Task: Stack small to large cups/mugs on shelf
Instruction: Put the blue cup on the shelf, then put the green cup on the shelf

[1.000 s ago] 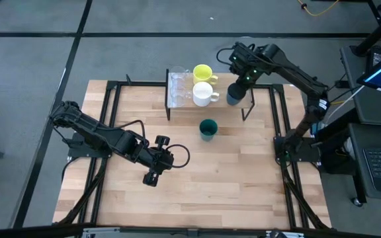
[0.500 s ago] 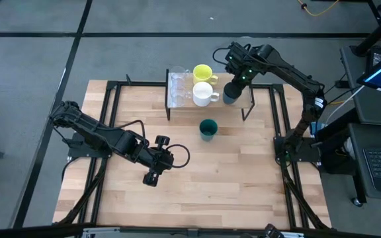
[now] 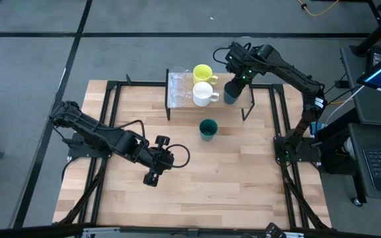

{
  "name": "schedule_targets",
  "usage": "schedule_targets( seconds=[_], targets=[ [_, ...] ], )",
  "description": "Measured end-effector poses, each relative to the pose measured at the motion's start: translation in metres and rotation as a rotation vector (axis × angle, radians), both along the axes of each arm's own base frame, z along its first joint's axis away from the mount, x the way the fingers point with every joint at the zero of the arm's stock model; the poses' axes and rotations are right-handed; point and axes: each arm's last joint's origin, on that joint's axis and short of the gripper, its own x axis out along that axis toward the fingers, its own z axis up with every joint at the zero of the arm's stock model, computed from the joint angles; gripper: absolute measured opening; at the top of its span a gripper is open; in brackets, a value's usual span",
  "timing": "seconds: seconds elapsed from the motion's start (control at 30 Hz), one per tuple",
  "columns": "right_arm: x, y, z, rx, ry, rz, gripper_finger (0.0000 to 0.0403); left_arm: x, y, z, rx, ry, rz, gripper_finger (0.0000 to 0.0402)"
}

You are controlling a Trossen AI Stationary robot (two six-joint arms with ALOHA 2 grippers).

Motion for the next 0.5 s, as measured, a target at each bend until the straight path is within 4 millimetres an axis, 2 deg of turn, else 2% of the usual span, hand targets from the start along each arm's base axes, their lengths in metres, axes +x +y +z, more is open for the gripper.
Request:
schedule_targets(
  seconds=[0.13, 0.23, 0.43, 0.5],
  targets=[
    [-0.001, 0.001, 0.001, 0.003, 0.005, 0.003, 0.0102, 0.001, 0.0, 0.0, -0.003, -0.006, 0.0, 0.0111],
    [-0.002, 0.001, 0.009, -0.013, -0.017, 0.005, 0.0127, 0.001, 0.0, 0.001, -0.005, -0.011, 0.0, 0.0111],
    [-0.012, 0.009, 0.043, -0.039, -0.066, -0.004, 0.0171, 0.001, 0.0, 0.001, -0.005, -0.012, 0.0, 0.0111],
    [-0.014, 0.015, 0.056, -0.035, -0.151, -0.011, 0.018, 0.001, 0.0, 0.001, -0.005, -0.012, 0.0, 0.0111]
  ],
)
